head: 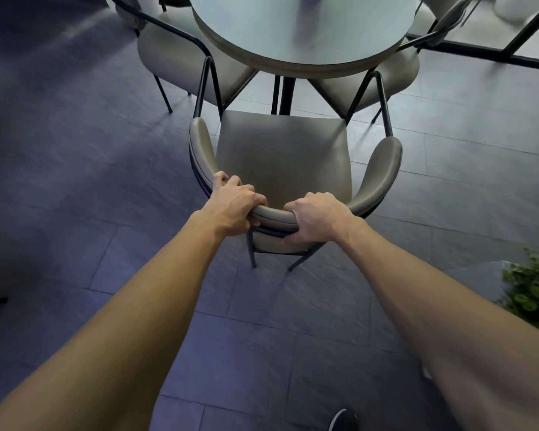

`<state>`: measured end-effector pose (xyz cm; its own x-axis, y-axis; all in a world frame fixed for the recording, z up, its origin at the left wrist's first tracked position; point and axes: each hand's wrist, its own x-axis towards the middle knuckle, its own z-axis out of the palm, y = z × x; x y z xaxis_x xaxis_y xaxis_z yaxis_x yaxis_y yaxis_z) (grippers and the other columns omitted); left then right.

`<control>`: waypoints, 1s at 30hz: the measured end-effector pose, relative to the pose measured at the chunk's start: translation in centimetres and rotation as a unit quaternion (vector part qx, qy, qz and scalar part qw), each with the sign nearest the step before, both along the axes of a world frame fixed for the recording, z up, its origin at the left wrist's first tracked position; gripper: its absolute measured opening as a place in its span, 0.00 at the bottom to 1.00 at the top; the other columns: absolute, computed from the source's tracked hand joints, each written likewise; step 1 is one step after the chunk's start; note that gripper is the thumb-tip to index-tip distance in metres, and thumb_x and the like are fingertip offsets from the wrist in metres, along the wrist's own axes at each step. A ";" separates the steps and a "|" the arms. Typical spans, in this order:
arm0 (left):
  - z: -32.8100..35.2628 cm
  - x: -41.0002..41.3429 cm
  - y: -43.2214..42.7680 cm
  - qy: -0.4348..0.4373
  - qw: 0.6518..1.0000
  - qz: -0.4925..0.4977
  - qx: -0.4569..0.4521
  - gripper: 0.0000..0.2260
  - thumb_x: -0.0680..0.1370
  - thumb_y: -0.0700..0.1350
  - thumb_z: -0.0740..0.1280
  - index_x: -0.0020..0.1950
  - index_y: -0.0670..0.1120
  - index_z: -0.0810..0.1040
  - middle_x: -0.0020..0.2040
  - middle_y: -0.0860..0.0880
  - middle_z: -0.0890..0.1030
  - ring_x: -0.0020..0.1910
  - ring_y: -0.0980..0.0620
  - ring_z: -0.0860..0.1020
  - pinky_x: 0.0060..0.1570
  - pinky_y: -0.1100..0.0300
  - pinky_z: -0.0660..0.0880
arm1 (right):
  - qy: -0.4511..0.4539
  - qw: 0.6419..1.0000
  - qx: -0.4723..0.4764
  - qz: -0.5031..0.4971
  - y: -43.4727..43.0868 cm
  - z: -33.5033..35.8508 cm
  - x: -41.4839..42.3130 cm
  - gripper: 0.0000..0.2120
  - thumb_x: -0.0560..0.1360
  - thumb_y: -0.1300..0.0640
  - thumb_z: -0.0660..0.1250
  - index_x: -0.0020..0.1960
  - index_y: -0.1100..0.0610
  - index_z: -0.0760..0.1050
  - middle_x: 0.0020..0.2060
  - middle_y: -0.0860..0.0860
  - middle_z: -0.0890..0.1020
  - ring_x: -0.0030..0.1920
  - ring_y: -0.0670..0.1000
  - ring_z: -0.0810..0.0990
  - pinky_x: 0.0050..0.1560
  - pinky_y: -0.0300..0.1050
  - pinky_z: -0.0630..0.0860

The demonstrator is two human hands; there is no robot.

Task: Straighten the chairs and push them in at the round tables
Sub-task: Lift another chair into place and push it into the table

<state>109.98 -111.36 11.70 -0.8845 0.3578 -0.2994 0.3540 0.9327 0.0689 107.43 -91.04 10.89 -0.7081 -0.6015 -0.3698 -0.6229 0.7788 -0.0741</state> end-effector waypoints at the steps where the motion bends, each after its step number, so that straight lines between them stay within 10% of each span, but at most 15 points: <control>1: 0.0 -0.2 0.0 0.002 1.000 0.001 0.000 0.15 0.77 0.53 0.68 0.63 0.61 0.76 0.58 0.53 0.77 0.61 0.47 0.70 0.65 0.41 0.57 | 0.000 1.000 0.000 0.000 0.0 0.0 -0.2 0.20 0.66 0.30 0.67 0.43 0.45 0.71 0.36 0.46 0.76 0.39 0.54 0.76 0.39 0.47 0.71; 30: 0.2 -1.1 0.5 -0.039 0.999 0.014 -0.035 0.15 0.78 0.55 0.67 0.64 0.59 0.74 0.59 0.51 0.76 0.62 0.46 0.70 0.68 0.40 0.55 | -0.026 1.000 0.008 -0.012 -0.1 0.1 -0.6 0.24 0.65 0.29 0.63 0.48 0.47 0.73 0.39 0.47 0.78 0.41 0.55 0.79 0.39 0.46 0.70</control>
<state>108.85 -110.91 11.92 -0.8667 0.3099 -0.3909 0.3247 0.9454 0.0296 106.88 -91.14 11.01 -0.7009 -0.5788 -0.4168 -0.6002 0.7943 -0.0936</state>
